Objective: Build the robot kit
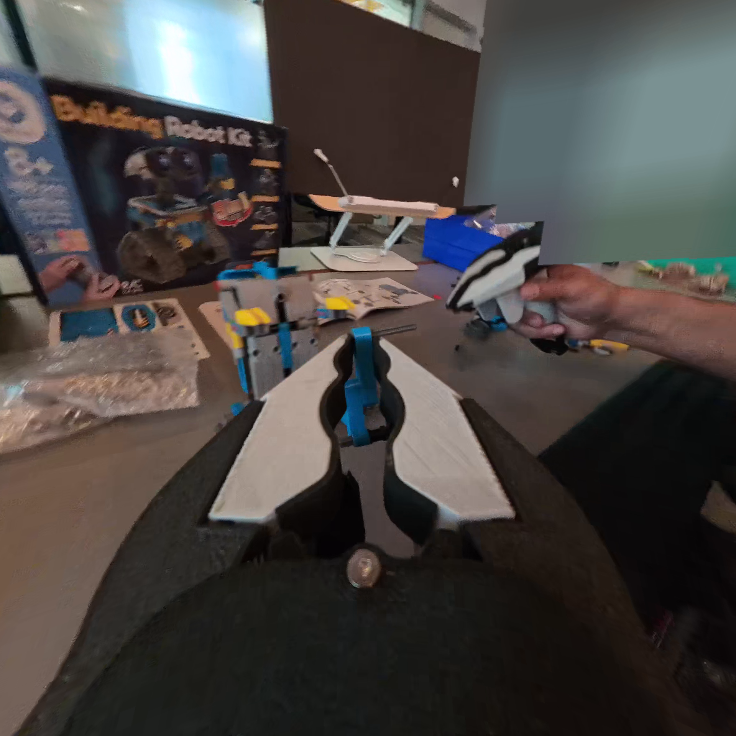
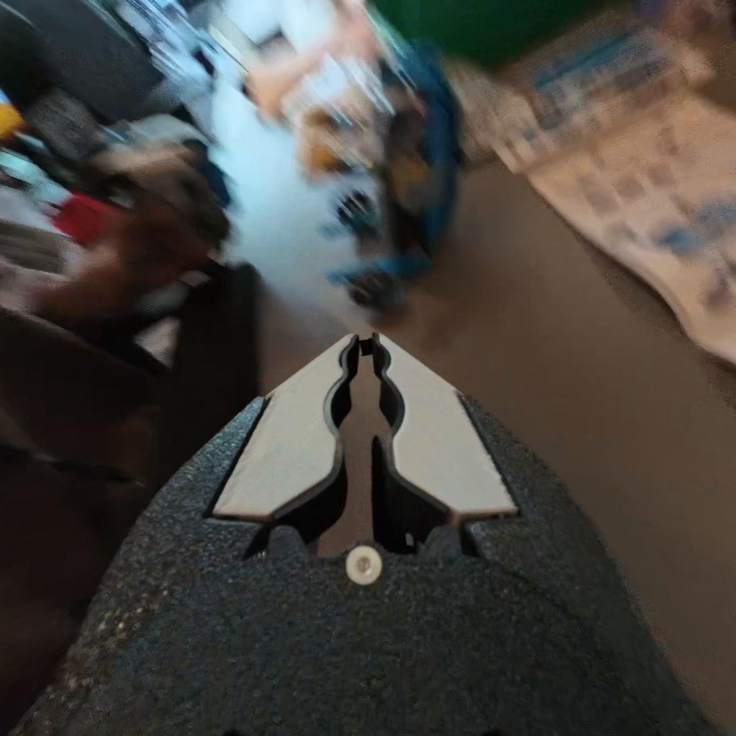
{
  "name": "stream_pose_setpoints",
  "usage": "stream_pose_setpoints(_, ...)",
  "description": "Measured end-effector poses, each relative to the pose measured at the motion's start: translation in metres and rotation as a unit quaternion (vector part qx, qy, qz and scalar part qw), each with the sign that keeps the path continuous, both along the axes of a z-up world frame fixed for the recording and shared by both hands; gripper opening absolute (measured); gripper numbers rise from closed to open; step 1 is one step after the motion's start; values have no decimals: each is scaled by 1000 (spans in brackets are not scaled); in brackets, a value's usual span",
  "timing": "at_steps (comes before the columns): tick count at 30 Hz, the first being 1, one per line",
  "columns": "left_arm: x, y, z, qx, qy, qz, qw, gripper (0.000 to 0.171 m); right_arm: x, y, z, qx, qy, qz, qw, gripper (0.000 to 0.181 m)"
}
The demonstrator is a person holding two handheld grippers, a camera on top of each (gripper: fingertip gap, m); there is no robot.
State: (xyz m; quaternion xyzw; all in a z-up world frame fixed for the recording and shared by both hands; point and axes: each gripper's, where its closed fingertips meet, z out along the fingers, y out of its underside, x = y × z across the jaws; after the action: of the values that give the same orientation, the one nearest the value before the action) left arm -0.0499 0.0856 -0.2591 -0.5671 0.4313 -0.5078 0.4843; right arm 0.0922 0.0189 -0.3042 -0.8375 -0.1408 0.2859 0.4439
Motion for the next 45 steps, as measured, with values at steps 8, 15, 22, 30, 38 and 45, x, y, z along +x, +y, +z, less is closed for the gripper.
stream_pose_setpoints(8,40,-49,-6,64,36,-36,997,8,-99,5,63,215,66,53,973,6)
stream_pose_setpoints(15,44,-56,-4,58,26,-37,997,8,-108,-1,61,256,-31,16,966,6)
stream_pose_setpoints(22,44,-52,-5,56,31,-22,998,8,-106,-1,53,252,-79,11,964,6)
stream_pose_setpoints(30,44,-51,-6,50,33,-24,998,8,-106,-1,51,247,-67,12,967,6)
stream_pose_setpoints(38,44,-51,-7,43,33,-29,998,8,-107,-2,48,241,-59,19,968,6)
stream_pose_setpoints(45,44,-51,-7,44,35,-31,998,8,-89,-1,7,157,-114,29,981,6)
